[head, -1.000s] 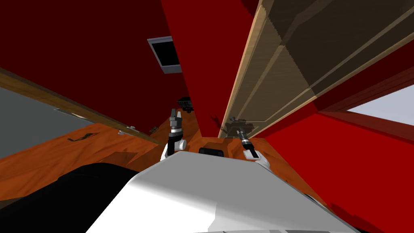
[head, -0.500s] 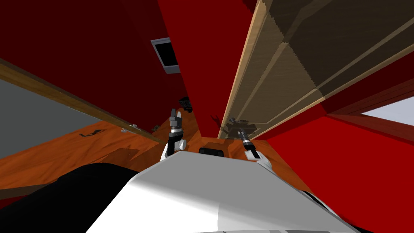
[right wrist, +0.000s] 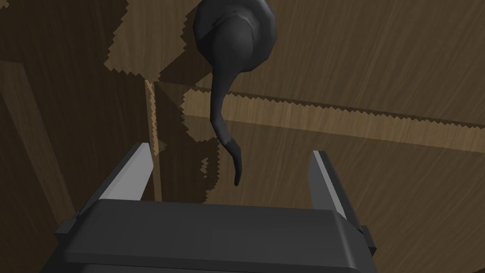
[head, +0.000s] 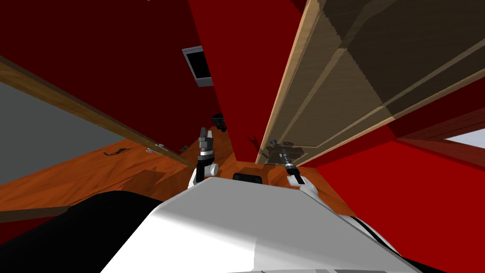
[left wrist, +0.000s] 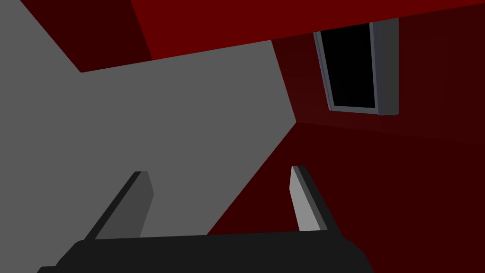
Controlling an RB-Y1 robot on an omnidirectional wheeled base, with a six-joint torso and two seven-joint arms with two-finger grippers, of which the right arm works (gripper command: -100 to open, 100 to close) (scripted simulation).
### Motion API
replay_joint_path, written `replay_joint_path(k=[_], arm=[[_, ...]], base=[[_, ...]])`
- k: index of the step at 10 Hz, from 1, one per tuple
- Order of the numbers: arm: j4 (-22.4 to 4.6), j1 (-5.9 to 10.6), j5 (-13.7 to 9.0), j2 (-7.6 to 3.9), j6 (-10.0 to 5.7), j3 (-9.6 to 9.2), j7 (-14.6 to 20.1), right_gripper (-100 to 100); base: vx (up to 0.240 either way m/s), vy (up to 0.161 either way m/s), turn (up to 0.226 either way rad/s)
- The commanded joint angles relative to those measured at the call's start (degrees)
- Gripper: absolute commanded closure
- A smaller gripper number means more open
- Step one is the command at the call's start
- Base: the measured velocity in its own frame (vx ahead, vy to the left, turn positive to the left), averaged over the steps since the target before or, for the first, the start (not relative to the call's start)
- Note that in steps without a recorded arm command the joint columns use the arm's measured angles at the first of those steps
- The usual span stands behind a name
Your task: Pull the door open
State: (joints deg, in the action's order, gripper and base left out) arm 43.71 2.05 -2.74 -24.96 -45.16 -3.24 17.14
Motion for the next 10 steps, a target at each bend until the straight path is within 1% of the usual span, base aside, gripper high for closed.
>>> replay_joint_path(k=[1, 2, 4, 5, 8, 9, 10], arm=[[-2.86, 1.84, 0.0, 0.13, -0.87, 0.64, -0.1, -100], [-3.09, 1.84, 0.0, 0.13, -0.87, 0.64, -0.1, -100], [-6.56, 4.2, -0.01, 0.22, -1.71, 1.52, -0.17, -100], [-6.93, 4.2, -0.01, 0.22, -1.71, 1.52, -0.17, -100], [-12.54, 7.64, -0.03, 0.36, -2.93, 2.82, -0.28, -100], [-13.96, 8.63, -0.04, 0.4, -3.27, 3.2, -0.32, -100], [-16.43, 10.15, -0.05, 0.46, -3.81, 3.77, -0.37, -100]], base=[[0.087, -0.005, 0.085], [0.058, -0.009, 0.039], [0.06, -0.009, 0.087], [0.05, -0.009, 0.045], [0.065, -0.008, 0.096], [0.083, -0.014, 0.088], [0.083, -0.016, 0.111]])
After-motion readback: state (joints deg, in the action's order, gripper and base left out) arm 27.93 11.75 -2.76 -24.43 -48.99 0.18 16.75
